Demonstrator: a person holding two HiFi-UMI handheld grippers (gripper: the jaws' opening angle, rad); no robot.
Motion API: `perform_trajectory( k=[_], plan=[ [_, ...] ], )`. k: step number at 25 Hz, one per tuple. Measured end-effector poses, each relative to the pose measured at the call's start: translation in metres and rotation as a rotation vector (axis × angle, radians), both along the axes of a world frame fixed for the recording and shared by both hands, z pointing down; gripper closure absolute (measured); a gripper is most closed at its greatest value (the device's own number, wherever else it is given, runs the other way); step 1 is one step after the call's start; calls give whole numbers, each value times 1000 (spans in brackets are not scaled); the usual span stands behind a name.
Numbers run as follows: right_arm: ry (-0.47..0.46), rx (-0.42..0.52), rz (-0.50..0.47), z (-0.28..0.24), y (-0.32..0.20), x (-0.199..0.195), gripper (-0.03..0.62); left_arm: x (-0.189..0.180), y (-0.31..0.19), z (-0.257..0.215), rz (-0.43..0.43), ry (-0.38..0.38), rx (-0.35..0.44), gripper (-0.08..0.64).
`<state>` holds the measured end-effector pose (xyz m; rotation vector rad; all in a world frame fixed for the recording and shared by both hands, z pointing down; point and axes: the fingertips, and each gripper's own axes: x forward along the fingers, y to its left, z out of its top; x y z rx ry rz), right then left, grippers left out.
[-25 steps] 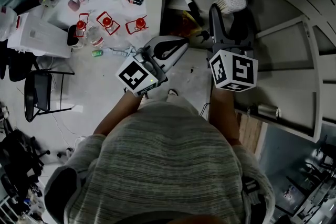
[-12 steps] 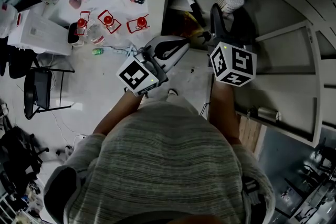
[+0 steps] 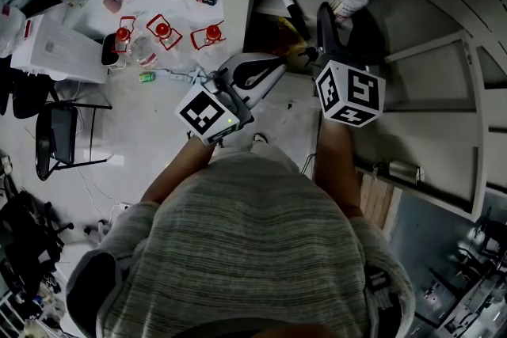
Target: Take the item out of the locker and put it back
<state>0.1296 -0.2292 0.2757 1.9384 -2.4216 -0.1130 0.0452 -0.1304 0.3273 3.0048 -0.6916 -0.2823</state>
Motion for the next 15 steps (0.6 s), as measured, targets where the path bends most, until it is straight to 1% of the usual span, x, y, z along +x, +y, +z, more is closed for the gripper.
perform_trajectory(
  k=[3, 6, 9, 15],
  plan=[
    [10, 11, -7, 1, 1, -2, 347, 0, 1, 0, 0, -1, 1, 554],
    [-1, 38, -11, -3, 5, -3, 338, -1, 1, 1, 0, -3, -2, 554],
    [-9, 65, -9, -10, 11, -2, 333, -3, 3, 9, 6, -39, -23, 554],
    [-40, 66, 3, -9, 30, 4, 333, -2, 6, 9, 13, -37, -22, 554]
  ],
)
